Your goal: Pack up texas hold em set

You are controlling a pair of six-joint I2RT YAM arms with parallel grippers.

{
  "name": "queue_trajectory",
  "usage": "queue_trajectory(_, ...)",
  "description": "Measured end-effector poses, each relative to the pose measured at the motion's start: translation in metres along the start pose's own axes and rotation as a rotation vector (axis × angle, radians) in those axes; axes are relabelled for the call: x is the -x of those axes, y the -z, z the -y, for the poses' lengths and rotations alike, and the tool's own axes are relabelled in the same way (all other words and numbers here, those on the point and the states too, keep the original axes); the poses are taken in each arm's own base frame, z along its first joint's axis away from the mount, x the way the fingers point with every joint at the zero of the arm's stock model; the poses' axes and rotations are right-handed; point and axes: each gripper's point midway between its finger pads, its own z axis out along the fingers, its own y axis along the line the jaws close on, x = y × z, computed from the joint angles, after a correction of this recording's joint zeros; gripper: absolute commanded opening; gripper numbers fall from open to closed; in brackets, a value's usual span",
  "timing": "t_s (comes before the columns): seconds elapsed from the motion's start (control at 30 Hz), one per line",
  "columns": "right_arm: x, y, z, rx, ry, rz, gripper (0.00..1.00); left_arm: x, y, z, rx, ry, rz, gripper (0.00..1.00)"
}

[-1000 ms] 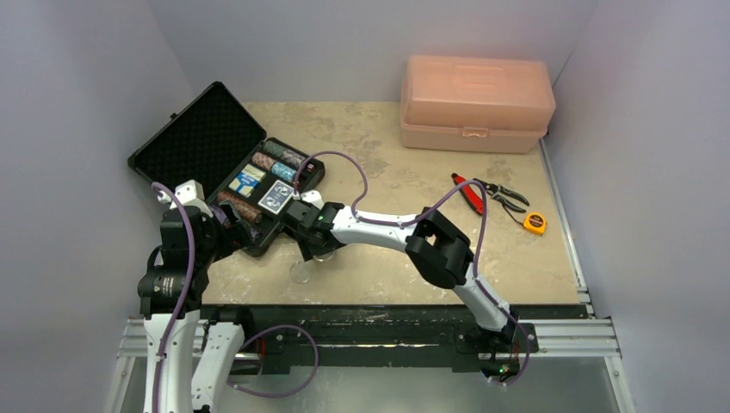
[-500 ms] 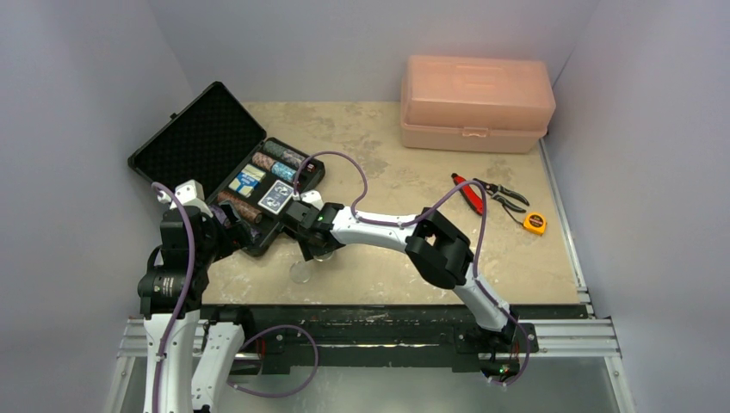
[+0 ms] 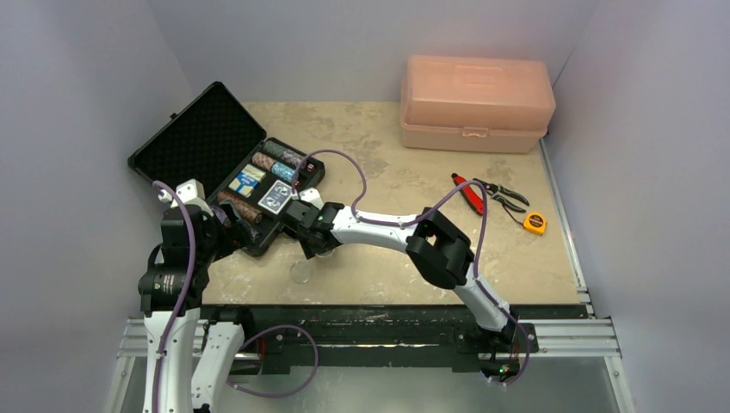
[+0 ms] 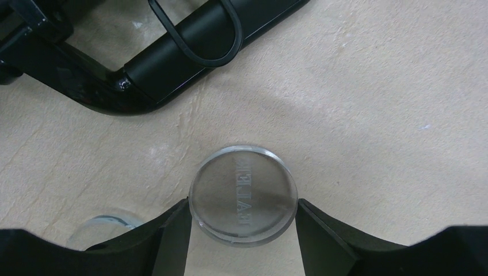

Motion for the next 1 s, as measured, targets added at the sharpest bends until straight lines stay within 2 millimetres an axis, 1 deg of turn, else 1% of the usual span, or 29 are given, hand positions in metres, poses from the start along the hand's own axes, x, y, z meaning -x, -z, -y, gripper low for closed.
queue_trajectory(0.17,0.01,0.002,0.002,-0.01,0.013,0.028,0.59,-0.001,-0.002,0.0,0.003,-0.001,-0.008,0.88)
queue_trajectory(0.3,0.019,0.008,0.001,-0.004,0.014,0.052,0.6,-0.001,-0.002,0.0,0.006,-0.001,-0.012,0.88)
queue_trajectory(0.53,0.043,0.021,-0.002,0.012,0.006,0.111,0.6,-0.002,-0.004,0.0,0.009,-0.002,-0.021,0.88)
queue_trajectory(0.73,0.07,0.029,-0.004,0.039,-0.005,0.167,0.6,-0.002,-0.004,0.001,0.0,-0.005,-0.024,0.88)
queue_trajectory(1.0,0.109,0.047,-0.005,0.075,-0.025,0.251,0.6,-0.002,-0.001,0.003,-0.016,-0.007,-0.013,0.88)
